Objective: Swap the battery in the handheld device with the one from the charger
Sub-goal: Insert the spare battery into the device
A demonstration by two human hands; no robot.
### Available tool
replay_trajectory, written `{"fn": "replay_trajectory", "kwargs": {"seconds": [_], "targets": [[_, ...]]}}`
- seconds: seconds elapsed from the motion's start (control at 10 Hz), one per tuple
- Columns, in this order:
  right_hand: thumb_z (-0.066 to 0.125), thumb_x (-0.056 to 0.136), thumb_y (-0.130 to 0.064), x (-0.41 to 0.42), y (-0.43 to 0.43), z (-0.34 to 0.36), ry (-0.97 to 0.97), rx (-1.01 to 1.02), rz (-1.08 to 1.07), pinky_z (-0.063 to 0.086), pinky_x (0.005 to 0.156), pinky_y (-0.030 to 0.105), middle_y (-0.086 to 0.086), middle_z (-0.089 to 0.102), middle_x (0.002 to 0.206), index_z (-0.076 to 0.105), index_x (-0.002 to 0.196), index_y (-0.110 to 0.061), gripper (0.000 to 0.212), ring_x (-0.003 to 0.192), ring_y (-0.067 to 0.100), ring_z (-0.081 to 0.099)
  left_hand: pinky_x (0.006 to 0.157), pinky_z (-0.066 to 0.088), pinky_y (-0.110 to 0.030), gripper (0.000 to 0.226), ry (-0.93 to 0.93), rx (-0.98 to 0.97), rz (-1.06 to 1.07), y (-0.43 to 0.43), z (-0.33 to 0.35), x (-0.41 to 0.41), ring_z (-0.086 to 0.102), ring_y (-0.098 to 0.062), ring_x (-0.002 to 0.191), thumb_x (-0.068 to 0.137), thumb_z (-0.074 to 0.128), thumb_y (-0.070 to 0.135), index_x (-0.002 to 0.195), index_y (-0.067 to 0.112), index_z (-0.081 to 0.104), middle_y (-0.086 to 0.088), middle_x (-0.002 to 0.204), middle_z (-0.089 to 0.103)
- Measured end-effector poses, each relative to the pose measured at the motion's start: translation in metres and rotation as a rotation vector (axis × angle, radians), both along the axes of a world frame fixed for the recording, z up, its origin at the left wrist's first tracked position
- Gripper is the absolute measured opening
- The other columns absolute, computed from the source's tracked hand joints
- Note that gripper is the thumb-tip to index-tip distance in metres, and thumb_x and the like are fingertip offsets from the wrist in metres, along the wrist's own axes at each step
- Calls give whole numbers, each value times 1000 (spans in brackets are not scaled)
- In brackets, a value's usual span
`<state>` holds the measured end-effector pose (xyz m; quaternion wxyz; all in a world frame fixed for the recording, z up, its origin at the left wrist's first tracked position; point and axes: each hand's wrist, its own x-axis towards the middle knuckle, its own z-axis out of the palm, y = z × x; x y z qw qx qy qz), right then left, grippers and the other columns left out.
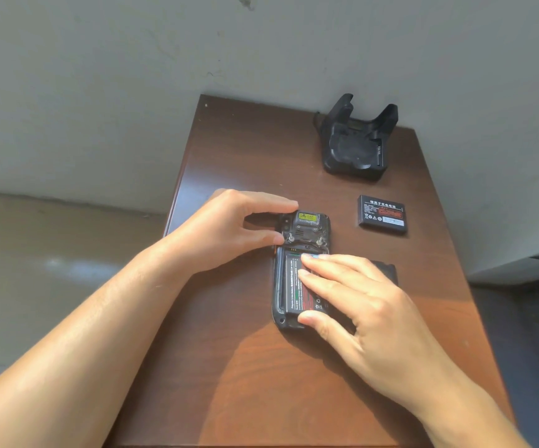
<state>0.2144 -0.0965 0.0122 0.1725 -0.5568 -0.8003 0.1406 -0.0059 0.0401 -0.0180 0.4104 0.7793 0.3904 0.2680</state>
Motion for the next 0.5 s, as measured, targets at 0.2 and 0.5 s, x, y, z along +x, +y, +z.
{"fn": "replay_trajectory", "kwargs": {"seconds": [0.2,0.5], "targets": [[63,89,-53,3,9,-5,-2,25,-61,49,96,47,-7,59,139,69,129,-27,49,129,20,51,108,47,-19,53,5,-2,-18,0,0,1,58,7,127,84,81,16,134,24,67,11,138,65],[64,75,-67,3,12,-6,58,-54,-175,43,103,36,-15,44,115,64,130,-40,61,114,15,44,110,46,-21,53,-12,-3,-6,0,-2,1,57,8,127,83,81,16,133,24,67,11,138,66]]}}
